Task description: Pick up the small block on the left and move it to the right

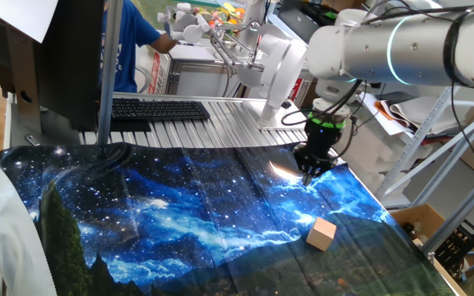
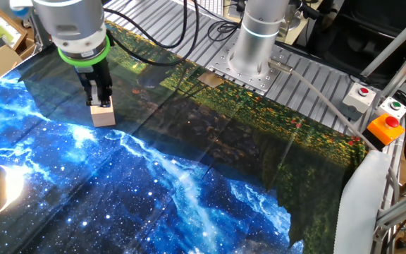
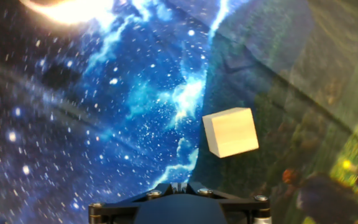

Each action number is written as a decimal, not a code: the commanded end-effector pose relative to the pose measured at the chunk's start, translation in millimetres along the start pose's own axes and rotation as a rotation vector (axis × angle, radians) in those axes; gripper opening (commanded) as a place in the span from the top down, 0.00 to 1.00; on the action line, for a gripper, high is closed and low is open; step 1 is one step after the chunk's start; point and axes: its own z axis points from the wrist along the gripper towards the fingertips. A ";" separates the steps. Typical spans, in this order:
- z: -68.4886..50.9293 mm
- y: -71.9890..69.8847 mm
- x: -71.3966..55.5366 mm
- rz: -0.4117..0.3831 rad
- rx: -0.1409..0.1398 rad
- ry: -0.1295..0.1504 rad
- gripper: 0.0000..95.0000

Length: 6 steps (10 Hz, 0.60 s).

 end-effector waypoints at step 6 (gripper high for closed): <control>18.6 -71.4 -66.5 -0.398 -0.105 -0.111 1.00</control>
